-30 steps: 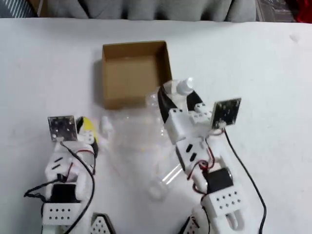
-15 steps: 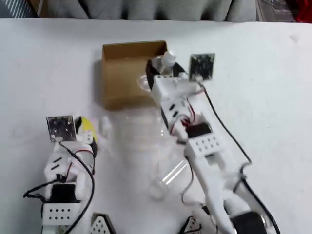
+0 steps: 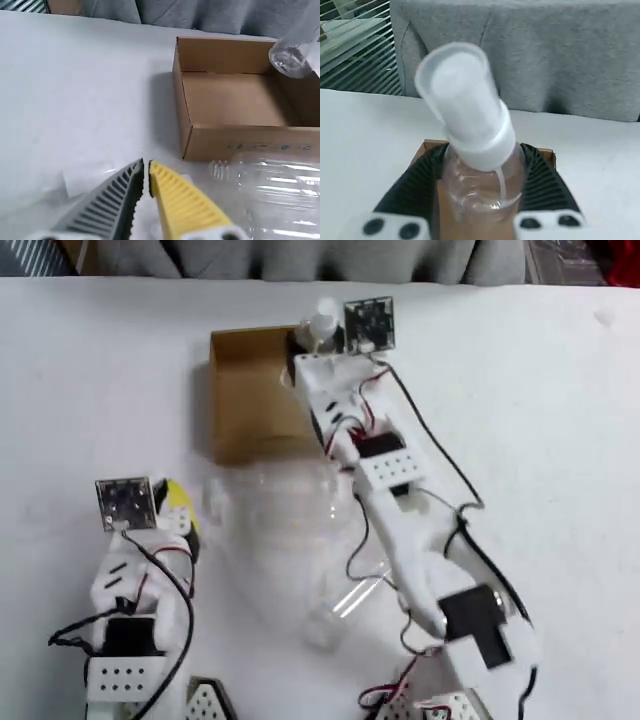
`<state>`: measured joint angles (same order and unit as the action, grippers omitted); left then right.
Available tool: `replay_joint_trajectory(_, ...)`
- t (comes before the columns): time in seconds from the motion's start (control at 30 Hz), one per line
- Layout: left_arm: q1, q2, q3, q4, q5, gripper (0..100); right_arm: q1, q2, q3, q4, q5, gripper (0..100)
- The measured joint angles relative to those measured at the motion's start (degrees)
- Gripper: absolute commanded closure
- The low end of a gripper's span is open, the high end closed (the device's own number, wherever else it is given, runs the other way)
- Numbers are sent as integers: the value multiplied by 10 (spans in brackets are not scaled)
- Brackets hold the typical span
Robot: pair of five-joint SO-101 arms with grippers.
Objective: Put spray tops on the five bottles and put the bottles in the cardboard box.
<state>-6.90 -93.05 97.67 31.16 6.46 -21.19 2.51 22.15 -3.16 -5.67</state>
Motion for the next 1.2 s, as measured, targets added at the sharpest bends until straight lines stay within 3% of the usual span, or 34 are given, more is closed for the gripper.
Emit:
replay_joint_trajectory(0.57,0,0,0,0,0,976,39,280,-252,0,4,984)
replay_joint_trajectory(0.9,0,0,0,0,0,976,39,325,-293,0,67,984)
replay_joint_trajectory(1.2,0,0,0,0,-25,976,39,325,-293,0,70,984)
